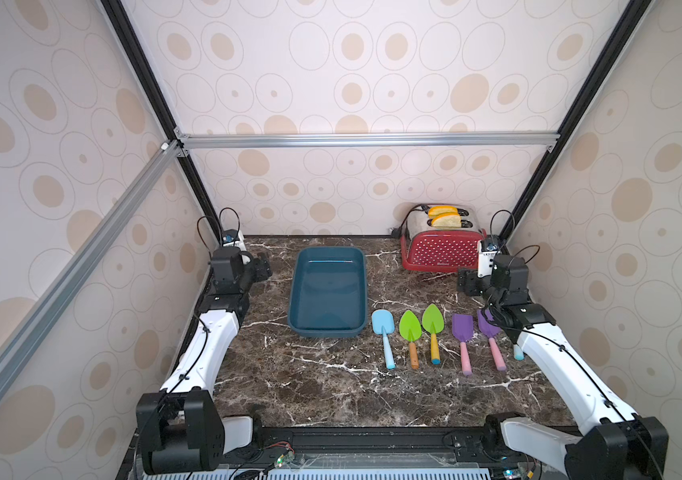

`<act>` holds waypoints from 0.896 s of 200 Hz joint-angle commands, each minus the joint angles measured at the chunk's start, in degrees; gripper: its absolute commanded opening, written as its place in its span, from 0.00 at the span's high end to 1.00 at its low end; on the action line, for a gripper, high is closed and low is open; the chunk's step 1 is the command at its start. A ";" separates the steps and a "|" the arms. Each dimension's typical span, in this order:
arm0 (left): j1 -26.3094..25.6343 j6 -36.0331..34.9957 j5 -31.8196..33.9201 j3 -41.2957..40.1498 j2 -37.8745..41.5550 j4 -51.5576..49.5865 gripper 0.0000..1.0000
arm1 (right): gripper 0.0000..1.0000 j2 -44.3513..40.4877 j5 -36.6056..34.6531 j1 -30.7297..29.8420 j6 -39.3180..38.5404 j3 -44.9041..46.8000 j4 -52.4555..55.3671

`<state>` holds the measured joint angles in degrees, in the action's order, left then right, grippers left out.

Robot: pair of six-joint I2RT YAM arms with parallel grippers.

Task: Put the shovel into the storage box
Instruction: Move the storage box to the center of the board.

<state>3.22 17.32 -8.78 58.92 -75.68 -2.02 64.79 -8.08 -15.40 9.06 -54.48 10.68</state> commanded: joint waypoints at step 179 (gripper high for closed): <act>-7.39 -1.56 -3.79 13.13 -24.36 -17.05 0.45 | 0.18 3.01 1.24 -15.01 5.18 0.95 19.07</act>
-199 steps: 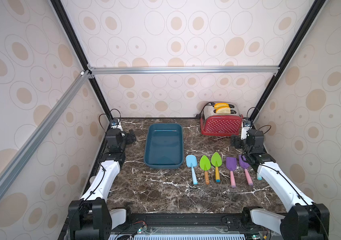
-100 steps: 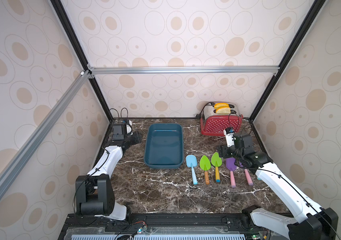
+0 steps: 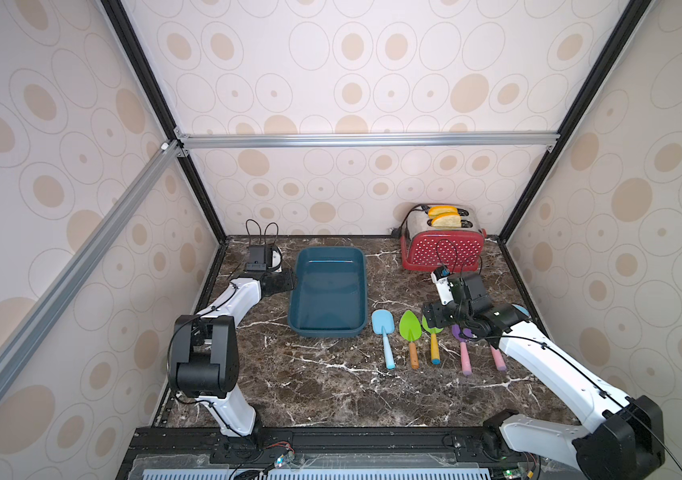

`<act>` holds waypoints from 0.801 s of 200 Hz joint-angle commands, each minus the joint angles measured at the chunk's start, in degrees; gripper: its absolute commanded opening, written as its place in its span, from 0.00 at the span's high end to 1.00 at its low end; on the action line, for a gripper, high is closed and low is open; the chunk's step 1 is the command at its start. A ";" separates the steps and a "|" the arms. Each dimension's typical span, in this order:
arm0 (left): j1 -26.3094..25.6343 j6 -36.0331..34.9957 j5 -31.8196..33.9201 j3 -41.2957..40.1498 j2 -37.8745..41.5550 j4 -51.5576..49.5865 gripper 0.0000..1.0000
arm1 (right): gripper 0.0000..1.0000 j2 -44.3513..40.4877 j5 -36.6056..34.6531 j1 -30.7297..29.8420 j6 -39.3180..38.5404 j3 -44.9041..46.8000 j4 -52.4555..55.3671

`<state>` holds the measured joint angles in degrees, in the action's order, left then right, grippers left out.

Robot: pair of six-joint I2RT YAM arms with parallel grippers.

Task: Put the shovel into the storage box
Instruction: Move the storage box to the center of the board.

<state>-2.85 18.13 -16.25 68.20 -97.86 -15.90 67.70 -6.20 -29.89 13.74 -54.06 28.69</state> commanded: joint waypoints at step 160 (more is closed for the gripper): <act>-2.33 -2.18 7.17 16.31 -15.47 -7.48 0.70 | 0.12 -2.92 -5.22 -0.52 0.06 1.33 3.72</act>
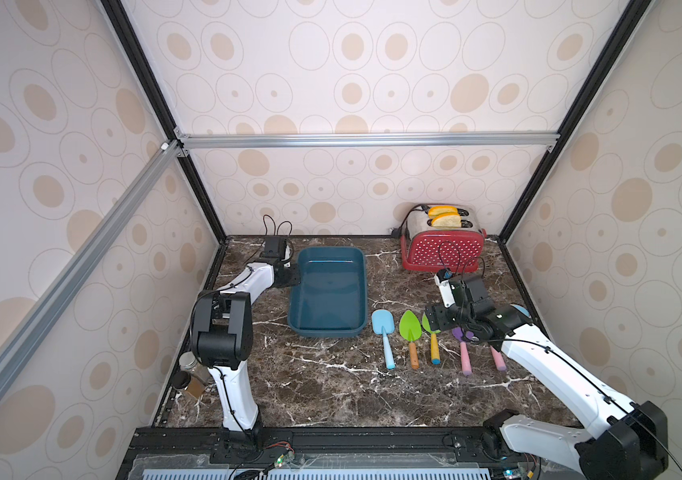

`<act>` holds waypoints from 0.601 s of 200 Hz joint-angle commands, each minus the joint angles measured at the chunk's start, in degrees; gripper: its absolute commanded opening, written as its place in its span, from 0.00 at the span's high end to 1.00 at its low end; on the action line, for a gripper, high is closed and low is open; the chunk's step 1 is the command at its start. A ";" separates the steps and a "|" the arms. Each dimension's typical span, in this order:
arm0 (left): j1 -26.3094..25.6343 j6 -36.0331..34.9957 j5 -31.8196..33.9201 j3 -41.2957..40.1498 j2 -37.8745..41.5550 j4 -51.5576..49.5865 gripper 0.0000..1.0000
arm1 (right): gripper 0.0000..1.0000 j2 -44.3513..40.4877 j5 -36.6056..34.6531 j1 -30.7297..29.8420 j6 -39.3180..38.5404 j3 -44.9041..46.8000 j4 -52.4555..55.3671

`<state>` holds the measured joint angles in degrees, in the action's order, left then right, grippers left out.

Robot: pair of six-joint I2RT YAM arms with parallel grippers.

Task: Put the shovel into the storage box
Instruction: Move the storage box to the center of the board.

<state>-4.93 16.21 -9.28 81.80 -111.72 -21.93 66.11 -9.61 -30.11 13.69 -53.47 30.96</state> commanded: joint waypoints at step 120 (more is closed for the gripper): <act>-0.34 -0.98 1.12 10.03 -7.56 -3.94 0.84 | 0.09 -2.98 -3.04 -0.30 0.37 1.42 2.01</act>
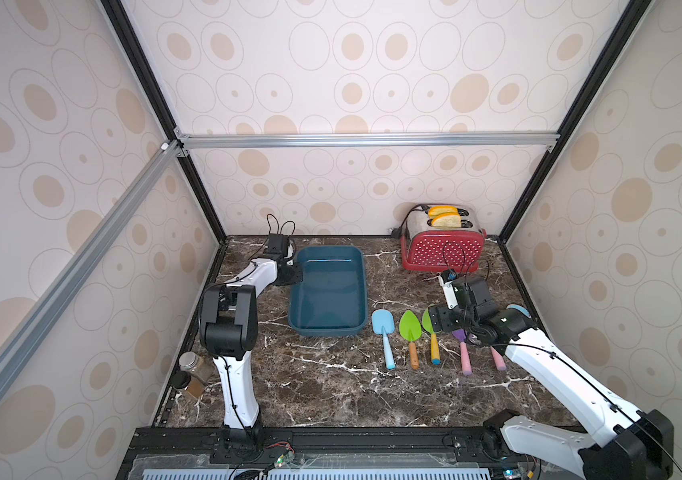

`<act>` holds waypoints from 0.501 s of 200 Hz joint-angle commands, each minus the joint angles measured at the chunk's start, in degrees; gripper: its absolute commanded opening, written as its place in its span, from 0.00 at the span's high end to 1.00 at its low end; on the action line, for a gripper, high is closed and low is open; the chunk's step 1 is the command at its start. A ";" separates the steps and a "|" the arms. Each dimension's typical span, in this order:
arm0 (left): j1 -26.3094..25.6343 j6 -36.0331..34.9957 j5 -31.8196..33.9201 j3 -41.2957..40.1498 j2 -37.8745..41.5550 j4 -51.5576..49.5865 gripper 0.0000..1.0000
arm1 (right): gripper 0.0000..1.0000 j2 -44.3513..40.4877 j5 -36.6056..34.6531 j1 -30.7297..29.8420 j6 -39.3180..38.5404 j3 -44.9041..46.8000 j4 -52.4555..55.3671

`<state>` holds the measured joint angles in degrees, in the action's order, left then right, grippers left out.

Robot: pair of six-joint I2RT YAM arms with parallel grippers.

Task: Put the shovel into the storage box
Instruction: Move the storage box to the center of the board.

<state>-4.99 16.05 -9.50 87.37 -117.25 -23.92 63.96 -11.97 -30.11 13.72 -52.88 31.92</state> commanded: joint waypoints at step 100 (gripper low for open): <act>-0.28 -3.29 2.88 19.80 -11.59 -8.02 0.98 | 0.07 -1.56 -0.93 -0.30 0.17 1.13 1.04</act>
<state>-4.99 13.98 -8.21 103.22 -126.74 -29.52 63.16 -12.36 -30.11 13.72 -52.62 32.21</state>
